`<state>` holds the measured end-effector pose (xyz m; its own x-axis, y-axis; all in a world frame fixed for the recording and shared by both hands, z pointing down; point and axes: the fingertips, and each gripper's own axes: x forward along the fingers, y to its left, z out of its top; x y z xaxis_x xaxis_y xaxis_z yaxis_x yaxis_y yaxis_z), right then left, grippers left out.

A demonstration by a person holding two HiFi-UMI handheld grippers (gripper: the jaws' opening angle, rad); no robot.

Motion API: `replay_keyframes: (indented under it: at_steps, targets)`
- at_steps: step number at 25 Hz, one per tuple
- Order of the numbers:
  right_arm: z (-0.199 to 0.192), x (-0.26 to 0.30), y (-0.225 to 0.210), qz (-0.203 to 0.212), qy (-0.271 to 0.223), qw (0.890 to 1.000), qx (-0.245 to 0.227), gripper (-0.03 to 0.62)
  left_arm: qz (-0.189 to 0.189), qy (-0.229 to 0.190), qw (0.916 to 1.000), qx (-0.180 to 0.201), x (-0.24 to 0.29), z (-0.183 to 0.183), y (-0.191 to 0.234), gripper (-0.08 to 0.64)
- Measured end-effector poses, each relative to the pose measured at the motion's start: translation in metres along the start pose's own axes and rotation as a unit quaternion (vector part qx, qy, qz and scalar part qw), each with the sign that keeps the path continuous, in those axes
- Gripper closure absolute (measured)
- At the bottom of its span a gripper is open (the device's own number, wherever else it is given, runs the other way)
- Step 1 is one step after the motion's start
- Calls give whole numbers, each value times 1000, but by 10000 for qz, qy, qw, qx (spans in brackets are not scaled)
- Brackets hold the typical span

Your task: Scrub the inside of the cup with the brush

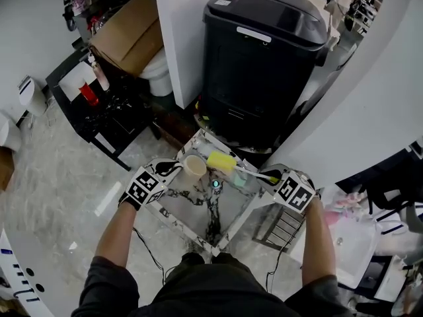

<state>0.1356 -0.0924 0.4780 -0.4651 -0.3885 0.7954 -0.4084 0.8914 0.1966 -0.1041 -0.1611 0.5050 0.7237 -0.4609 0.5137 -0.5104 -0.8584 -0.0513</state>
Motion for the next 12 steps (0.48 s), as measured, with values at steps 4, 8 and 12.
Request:
replay_keyframes:
  at_steps: [4,8,12]
  targets:
    - [-1,-6,-12,-461,-470,9959,613,558,433,-459,9955,-706,2,-2,9,522]
    - [5,-6,-21,-869,-969,9857,1073,558,748,-727,9894,-1012,13,-5,7,522]
    - [16,-9,-28,-1262,-1452,9718,1366,558,959,-838,9852,-1143,26,-10,5,522]
